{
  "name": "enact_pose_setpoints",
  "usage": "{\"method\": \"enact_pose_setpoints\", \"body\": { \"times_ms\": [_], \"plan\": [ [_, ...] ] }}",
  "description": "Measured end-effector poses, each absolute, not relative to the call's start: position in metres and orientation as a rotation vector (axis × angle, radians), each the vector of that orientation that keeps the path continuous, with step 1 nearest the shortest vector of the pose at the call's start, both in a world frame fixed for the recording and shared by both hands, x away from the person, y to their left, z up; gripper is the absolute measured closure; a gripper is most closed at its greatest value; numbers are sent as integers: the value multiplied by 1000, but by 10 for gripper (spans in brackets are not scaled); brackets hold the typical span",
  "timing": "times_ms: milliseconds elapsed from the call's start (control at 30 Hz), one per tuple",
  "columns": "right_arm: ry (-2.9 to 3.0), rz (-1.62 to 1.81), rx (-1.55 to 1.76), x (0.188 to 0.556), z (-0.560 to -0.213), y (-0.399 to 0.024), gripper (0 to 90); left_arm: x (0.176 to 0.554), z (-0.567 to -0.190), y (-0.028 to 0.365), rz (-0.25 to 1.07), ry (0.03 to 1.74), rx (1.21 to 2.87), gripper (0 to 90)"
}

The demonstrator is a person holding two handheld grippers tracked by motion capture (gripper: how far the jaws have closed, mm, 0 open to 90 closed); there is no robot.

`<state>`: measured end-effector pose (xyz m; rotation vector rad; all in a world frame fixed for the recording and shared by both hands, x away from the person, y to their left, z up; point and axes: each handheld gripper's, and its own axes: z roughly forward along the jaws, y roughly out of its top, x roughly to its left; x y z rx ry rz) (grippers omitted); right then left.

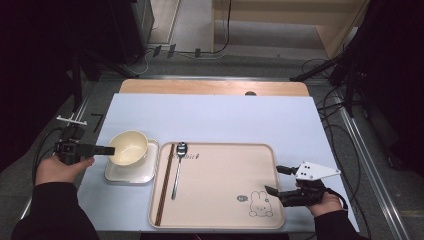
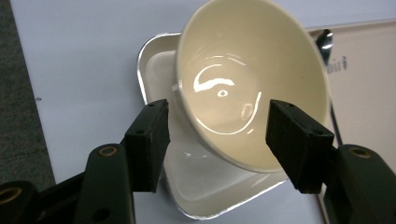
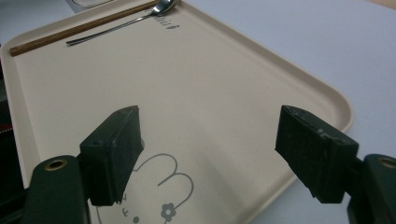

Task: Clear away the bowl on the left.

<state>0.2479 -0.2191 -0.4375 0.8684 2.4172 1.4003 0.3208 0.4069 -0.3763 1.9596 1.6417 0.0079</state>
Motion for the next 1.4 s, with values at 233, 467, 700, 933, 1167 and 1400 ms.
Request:
{"method": "enact_pose_setpoints", "body": {
  "times_ms": [233,467,700,933,1167,1400],
  "plan": [
    [2418,1402,869,248,-438,-218,229,330,-390,409,-39,1700,1923,534],
    [2418,1400,869,248,-438,-219,228,341,-401,404,-37,1742,1928,605],
    [2407,1395,882,247,-438,-221,228,353,-412,392,-31,1772,1993,691],
    [2404,1393,888,245,-438,-223,229,361,-418,384,4,1813,2038,769],
    [2398,1389,897,243,-438,-225,229,366,-419,391,-84,1820,1982,827],
    [2394,1387,902,242,-438,-226,229,367,-416,389,-90,1816,1996,833]
  ]
}}
